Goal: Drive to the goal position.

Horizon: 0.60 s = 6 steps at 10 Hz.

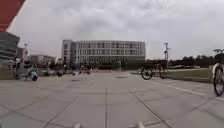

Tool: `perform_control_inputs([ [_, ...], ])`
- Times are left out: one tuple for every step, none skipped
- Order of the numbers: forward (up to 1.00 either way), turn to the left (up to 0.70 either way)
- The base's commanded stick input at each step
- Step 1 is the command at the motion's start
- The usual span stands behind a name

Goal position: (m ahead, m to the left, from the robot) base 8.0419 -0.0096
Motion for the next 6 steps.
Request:
perform_control_inputs([
  [0.5,0.0],
  [0.5,0.0],
  [0.5,0.0],
  [0.5,0.0],
  [0.5,0.0],
  [0.5,0.0],
])
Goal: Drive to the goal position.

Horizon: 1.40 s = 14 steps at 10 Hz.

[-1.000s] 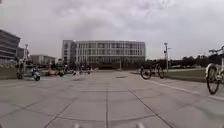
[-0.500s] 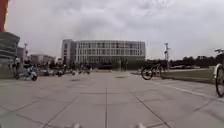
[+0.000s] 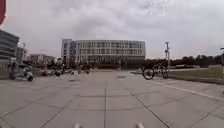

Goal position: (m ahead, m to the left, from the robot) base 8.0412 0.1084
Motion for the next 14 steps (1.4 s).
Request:
perform_control_inputs([
  [0.5,0.0],
  [0.5,0.0],
  [0.5,0.0],
  [0.5,0.0],
  [0.5,0.0],
  [0.5,0.0],
  [0.5,0.0],
  [0.5,0.0],
  [0.5,0.0],
  [0.5,0.0],
  [0.5,0.0],
  [0.5,0.0],
  [0.5,0.0],
  [0.5,0.0],
])
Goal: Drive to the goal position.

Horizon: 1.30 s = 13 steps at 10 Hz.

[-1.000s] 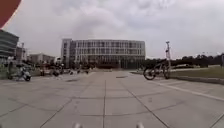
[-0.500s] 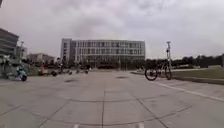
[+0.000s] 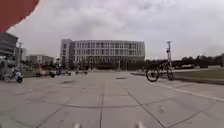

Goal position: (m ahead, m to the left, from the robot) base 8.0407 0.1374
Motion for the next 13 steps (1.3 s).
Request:
perform_control_inputs([
  [0.5,0.0],
  [0.5,0.0],
  [0.5,0.0],
  [0.5,0.0],
  [0.5,0.0],
  [0.5,0.0],
  [0.5,0.0],
  [0.5,0.0],
  [0.5,0.0],
  [0.5,0.0],
  [0.5,0.0],
  [0.5,0.0],
  [0.5,0.0],
])
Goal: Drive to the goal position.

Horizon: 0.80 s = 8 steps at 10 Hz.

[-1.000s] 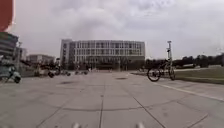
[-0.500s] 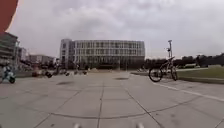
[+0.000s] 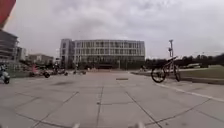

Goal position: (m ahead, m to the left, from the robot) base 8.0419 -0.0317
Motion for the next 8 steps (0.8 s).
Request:
perform_control_inputs([
  [0.5,0.0],
  [0.5,0.0],
  [0.5,0.0],
  [0.5,0.0],
  [0.5,0.0],
  [0.5,0.0],
  [0.5,0.0],
  [0.5,0.0],
])
